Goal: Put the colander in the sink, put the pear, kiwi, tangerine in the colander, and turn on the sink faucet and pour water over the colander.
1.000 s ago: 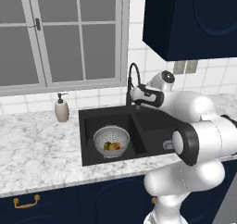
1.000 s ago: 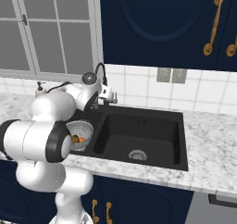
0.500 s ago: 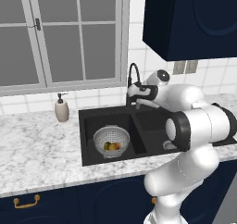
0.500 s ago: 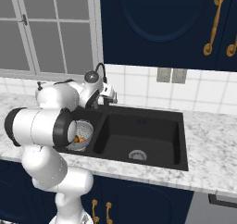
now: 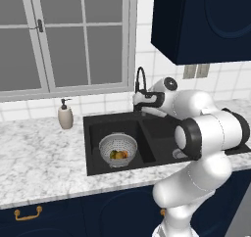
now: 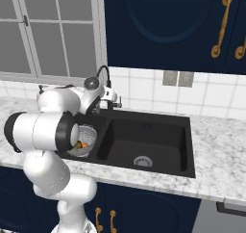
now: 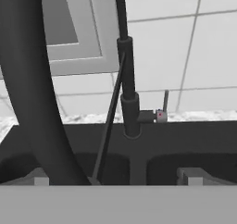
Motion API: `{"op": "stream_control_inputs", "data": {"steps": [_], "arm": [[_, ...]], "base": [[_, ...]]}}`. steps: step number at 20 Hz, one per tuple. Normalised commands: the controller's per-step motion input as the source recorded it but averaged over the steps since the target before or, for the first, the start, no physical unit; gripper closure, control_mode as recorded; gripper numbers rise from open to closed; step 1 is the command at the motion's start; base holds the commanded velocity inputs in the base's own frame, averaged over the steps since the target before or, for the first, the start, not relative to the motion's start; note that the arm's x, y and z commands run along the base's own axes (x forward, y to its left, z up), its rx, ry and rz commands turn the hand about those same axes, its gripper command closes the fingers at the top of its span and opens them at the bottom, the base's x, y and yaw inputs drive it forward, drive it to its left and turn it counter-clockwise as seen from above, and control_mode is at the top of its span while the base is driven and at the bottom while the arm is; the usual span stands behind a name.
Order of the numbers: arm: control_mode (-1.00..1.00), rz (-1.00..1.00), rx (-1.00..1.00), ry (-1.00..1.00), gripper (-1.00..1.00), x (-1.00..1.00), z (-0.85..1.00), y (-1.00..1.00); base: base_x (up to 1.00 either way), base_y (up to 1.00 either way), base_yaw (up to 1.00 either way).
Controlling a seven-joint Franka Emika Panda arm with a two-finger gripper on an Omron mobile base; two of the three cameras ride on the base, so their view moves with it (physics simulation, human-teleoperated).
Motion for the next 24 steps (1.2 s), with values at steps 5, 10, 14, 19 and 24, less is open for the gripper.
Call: {"op": "stream_control_inputs", "data": {"steps": [5,10,14,19,24], "arm": [[-1.0,0.0,0.0,0.0,-1.0,0.48,-0.11,0.08],[-1.0,0.0,0.0,0.0,-1.0,0.46,-0.02,0.1],[-1.0,0.0,0.0,0.06,-1.0,0.5,0.0,0.11],[-1.0,-0.01,0.0,0.06,-1.0,0.52,0.0,0.1],[-1.0,-0.04,0.0,0.13,-1.0,0.48,0.0,0.04]], "base": [[0.0,0.0,0.0],[0.0,0.0,0.0],[0.0,0.0,0.0],[0.0,0.0,0.0],[0.0,0.0,0.0]]}}
